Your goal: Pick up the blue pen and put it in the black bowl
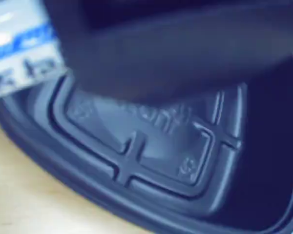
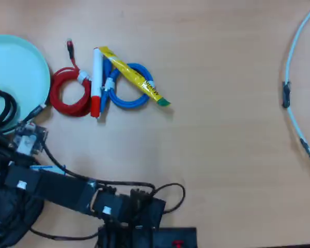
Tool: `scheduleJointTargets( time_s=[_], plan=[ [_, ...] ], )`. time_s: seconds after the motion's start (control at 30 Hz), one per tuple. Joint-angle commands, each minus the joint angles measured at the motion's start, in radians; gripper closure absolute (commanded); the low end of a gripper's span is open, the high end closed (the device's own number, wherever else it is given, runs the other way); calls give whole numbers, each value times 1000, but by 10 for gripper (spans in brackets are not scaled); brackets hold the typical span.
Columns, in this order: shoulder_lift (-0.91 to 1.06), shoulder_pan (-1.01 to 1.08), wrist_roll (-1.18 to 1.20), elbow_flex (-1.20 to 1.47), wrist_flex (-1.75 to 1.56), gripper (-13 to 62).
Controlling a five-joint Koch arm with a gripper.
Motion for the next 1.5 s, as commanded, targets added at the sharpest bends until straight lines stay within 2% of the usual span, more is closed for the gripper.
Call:
scheduleJointTargets(
  time_s=[0.0,0.17,0.7,1.3,1.47],
  plan=[
    [14,-21,-9,-106,-141,559],
    [-57,-58,-8,-104,-229,559],
    [-81,-124,-5,-94,-290,559],
    [-356,-222,-5,-143,-311,557],
    [-400,-216,-3,-132,-187,558]
  ],
)
